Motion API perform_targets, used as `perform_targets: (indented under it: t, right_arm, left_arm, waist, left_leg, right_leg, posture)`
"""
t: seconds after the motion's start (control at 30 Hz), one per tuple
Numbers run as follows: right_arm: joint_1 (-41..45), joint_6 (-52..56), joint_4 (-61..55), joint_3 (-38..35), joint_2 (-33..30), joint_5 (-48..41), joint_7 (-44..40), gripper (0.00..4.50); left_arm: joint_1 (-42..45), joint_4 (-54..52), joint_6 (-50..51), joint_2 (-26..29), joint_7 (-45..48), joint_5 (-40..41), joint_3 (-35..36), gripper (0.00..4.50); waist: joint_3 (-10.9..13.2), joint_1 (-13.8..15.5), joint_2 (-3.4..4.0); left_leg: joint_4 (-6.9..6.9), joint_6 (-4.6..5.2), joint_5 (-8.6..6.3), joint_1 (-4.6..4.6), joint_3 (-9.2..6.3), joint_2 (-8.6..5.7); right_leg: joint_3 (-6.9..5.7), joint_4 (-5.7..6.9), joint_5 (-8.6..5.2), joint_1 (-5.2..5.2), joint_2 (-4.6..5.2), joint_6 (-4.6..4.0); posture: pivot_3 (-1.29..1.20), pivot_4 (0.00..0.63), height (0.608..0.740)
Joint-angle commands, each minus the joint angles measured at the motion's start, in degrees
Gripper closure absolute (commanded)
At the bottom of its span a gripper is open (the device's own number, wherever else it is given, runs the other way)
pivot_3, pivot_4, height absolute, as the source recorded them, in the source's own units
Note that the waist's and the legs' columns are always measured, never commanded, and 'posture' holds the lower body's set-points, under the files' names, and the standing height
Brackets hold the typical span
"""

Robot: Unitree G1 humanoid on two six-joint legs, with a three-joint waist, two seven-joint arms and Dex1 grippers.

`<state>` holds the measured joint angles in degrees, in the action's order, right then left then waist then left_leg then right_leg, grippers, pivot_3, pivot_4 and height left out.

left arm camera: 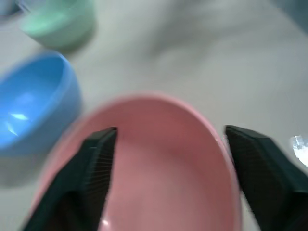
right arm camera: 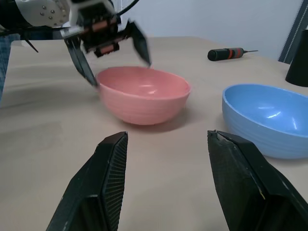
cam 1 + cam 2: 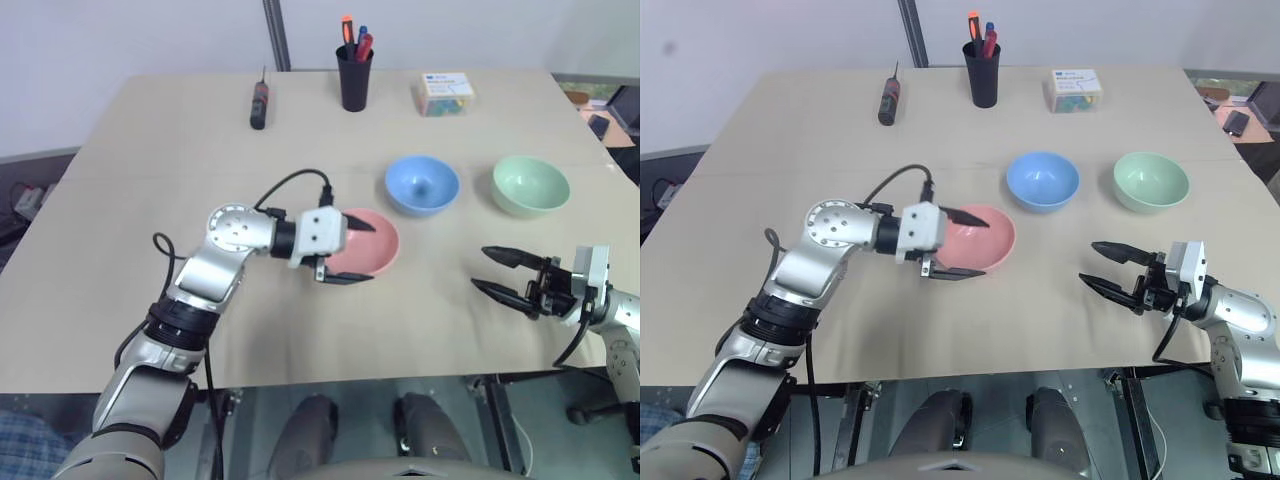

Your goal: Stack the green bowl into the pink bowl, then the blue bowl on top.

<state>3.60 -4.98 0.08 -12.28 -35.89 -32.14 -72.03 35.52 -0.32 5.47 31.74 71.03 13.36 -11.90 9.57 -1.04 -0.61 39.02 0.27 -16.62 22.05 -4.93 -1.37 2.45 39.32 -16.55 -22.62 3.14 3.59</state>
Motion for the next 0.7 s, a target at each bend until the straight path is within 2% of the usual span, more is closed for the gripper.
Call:
perform_targets:
  t: [0.03, 0.2, 0.27, 0.5, 0.7]
  right_arm:
    - [1.27, 0.02, -0.46, -1.44, -1.35, -0.74, -0.40, 1.74]
    - [3.05, -0.10, 1.93, -1.56, -2.62, -0.22, -0.96, 1.74]
    - [6.02, -0.26, 5.78, -0.94, -4.05, 4.06, 2.28, 1.74]
    - [23.02, 0.42, 23.94, 4.09, -9.77, 20.36, 14.13, 1.74]
    - [37.35, -4.67, 41.84, 8.44, -11.04, 29.98, 20.92, 1.74]
  left_arm:
    - [-3.10, -2.37, 3.35, 0.64, 0.63, 9.96, 7.91, 0.10]
    - [-6.70, -0.99, 5.74, 3.18, 1.32, 16.55, 15.57, 0.10]
    - [-7.41, 0.97, 5.71, 4.03, 0.28, 18.39, 19.50, 0.10]
    - [-13.48, 4.49, 9.84, 6.62, 3.63, 28.47, 31.23, 0.10]
    - [-20.45, 4.46, 11.09, 9.77, 9.16, 30.93, 34.30, 0.10]
  waist:
    - [-0.01, -0.20, 0.01]
    - [0.00, -0.20, 0.01]
    - [0.00, -0.11, 0.02]
    - [0.00, -0.44, 0.01]
    - [0.12, -1.45, 0.14]
  left_leg:
    - [0.00, 0.00, 0.00, -0.02, 0.02, 0.01]
    - [0.10, 0.02, -0.01, -0.06, 0.04, 0.02]
    - [0.15, 0.06, -0.04, -0.09, 0.04, 0.02]
    - [0.21, 0.01, 0.00, -0.13, 0.11, 0.02]
    - [0.10, -0.02, 0.01, -0.10, 0.24, 0.02]
  right_leg:
    - [0.02, 0.03, 0.00, 0.00, 0.00, 0.00]
    - [0.05, 0.15, 0.00, 0.00, 0.00, 0.00]
    - [0.04, 0.19, 0.00, 0.03, 0.00, 0.00]
    - [0.10, 0.39, -0.01, -0.03, 0.00, -0.01]
    - [0.22, 0.33, -0.01, -0.13, 0.01, -0.02]
  posture:
    - [0.00, 0.150, 0.740]
    - [0.00, 0.150, 0.740]
    - [0.00, 0.150, 0.740]
    - [0.00, 0.150, 0.740]
    - [0.00, 0.150, 0.740]
